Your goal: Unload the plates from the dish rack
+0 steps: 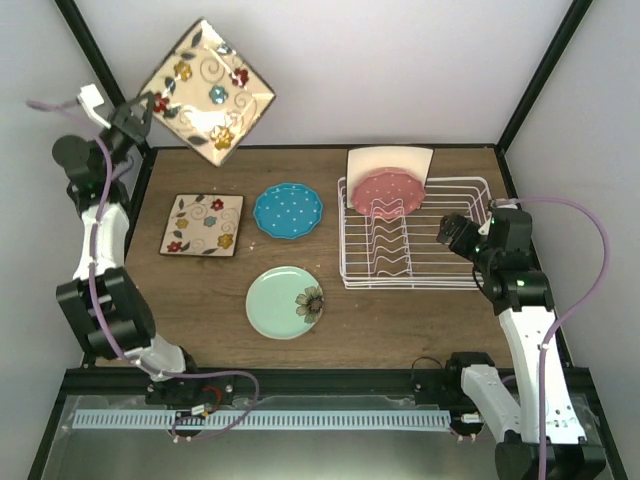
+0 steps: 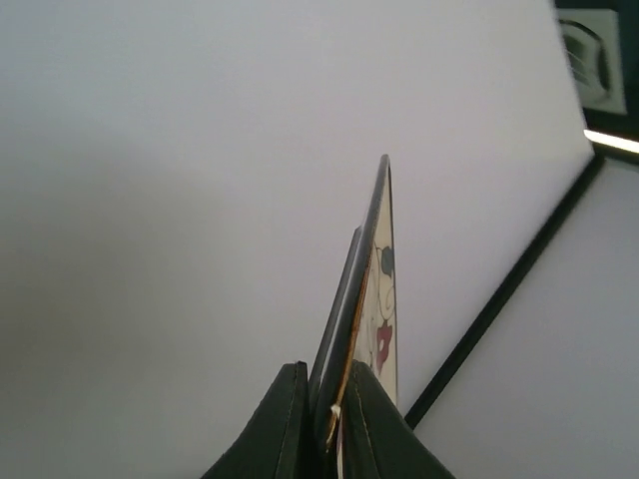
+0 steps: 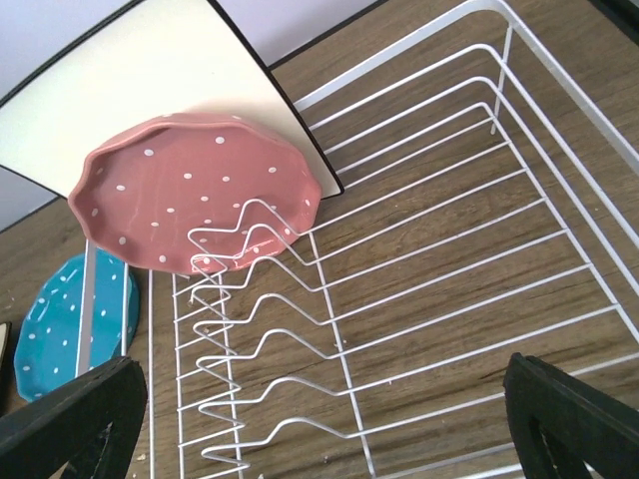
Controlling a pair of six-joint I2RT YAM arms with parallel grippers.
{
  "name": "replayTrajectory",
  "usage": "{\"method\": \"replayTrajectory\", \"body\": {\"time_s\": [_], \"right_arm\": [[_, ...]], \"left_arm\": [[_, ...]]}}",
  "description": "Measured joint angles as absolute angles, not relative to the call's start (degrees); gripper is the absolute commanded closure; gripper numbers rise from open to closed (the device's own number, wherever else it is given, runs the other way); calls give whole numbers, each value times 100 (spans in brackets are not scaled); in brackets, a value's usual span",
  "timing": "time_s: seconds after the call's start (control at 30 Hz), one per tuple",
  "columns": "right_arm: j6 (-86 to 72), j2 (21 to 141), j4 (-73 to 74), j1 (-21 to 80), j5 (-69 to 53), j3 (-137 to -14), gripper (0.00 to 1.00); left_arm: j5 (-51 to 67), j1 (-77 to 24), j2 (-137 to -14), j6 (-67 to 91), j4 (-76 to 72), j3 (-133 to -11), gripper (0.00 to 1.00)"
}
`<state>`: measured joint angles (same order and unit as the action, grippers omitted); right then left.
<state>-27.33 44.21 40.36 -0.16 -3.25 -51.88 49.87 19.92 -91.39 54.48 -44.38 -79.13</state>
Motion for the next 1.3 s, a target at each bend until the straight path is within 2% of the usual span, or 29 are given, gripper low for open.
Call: {"method": "replayTrajectory", "body": {"time_s": [0.2,0.57,0.77,1.3], "right_arm": [[-2502,4869,3913,-16,-464,-5238,0],[-1962,5476,3750,-19,-757,-5743,0],[-1763,5833,3612,-16,-963,-5806,0],[-1376,6114,3297,-16,-1236,-5815,0]], "left_arm": [[4305,2106,-8333,5629,-3500,-6169,96],[2381,2602,-7778,6010,-2137,-3988,96],[2434,2596,-7778,6053,-2134,-3374,96],[2617,2593,-7865,6108,-2502,-2864,96]]}}
